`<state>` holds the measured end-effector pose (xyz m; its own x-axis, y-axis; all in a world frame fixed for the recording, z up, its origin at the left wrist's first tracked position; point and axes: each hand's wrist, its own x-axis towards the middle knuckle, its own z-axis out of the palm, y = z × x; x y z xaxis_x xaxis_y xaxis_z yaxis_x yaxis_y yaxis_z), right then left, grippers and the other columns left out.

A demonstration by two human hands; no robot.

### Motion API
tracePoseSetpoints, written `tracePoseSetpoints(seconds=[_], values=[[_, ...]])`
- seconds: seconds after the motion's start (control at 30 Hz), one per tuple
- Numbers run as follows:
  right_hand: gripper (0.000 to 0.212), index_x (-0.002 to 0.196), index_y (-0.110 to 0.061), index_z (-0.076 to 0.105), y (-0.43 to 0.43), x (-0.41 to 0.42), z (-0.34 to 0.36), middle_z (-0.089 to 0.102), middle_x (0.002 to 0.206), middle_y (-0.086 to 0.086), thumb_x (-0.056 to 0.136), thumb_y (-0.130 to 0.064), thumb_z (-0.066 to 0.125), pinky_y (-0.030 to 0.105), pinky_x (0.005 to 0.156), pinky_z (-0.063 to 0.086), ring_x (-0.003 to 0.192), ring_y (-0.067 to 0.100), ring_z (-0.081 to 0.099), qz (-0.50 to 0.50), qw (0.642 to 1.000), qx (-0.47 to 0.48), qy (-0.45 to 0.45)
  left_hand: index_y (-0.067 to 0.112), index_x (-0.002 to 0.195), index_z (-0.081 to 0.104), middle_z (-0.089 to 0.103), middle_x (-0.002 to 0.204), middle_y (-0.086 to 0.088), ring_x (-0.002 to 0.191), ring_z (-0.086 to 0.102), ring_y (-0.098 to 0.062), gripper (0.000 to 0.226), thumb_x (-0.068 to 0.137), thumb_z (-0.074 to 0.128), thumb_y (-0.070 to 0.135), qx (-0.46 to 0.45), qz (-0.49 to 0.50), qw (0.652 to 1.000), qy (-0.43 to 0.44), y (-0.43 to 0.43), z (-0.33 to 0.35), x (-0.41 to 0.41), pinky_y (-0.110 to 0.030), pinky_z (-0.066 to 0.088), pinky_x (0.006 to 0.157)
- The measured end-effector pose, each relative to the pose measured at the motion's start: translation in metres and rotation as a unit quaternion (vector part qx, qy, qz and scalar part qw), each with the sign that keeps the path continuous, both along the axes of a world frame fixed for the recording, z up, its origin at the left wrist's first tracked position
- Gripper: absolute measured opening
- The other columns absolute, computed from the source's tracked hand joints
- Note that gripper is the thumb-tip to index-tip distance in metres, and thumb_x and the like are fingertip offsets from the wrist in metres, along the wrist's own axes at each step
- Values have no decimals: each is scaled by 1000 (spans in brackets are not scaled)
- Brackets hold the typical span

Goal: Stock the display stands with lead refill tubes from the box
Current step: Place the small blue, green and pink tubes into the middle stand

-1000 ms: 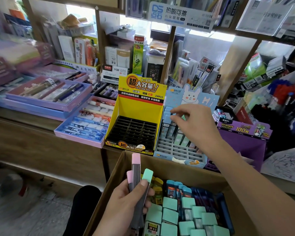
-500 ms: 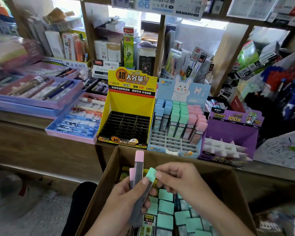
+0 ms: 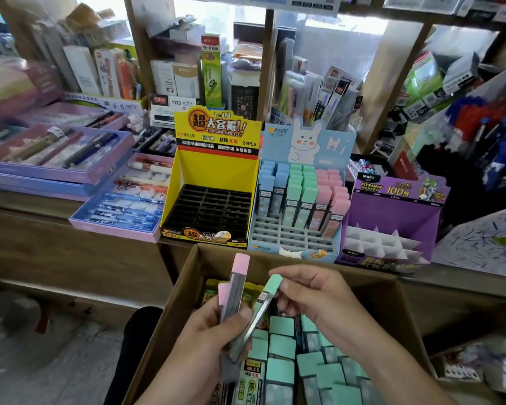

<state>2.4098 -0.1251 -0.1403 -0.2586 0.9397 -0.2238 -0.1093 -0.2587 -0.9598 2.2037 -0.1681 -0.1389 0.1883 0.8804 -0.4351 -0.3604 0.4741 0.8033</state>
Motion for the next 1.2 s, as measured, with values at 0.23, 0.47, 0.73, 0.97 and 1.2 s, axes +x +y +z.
tracePoseSetpoints(seconds=[0.23, 0.47, 0.73, 0.97, 1.2], values=[[32, 115, -11, 79, -2, -4, 3, 76, 101, 22, 84, -18, 84, 26, 67, 58, 79, 22, 71, 4, 999, -20, 44, 8, 103, 74, 72, 97, -27, 89, 72, -41, 26, 79, 73, 15, 78, 5, 996, 50, -1, -6, 0, -46, 62, 74], [35, 114, -19, 79, 0, -1, 7, 78, 97, 18, 79, -18, 81, 24, 69, 58, 78, 21, 73, -46, 998, 40, 2, 16, 101, 74, 67, 91, -27, 80, 66, -35, 29, 78, 70, 34, 98, 16, 991, 93, -3, -6, 0, -44, 55, 73], [18, 97, -20, 81, 14, 18, 50, 79, 89, 10, 79, -19, 81, 21, 71, 60, 77, 21, 75, -146, 973, 170, -63, -3, 105, 63, 67, 74, -13, 59, 57, -21, 22, 101, 52, 16, 68, 44, 994, 68, 3, -6, -2, -31, 41, 51], [20, 110, -16, 77, 43, 33, 69, 80, 86, -5, 93, -6, 74, 18, 69, 61, 76, 13, 77, -233, 895, 323, -199, 3, 106, 66, 70, 77, -14, 61, 61, -21, 21, 96, 58, 19, 83, 32, 993, 78, 1, -10, -4, -32, 47, 52], [22, 113, -15, 77, 55, 39, 69, 77, 94, -8, 92, -9, 76, 15, 80, 58, 84, 5, 74, -227, 853, 366, -297, 6, 107, 67, 70, 79, -13, 63, 61, -21, 30, 88, 61, 29, 87, 30, 994, 67, 2, -12, -6, -31, 48, 52]])
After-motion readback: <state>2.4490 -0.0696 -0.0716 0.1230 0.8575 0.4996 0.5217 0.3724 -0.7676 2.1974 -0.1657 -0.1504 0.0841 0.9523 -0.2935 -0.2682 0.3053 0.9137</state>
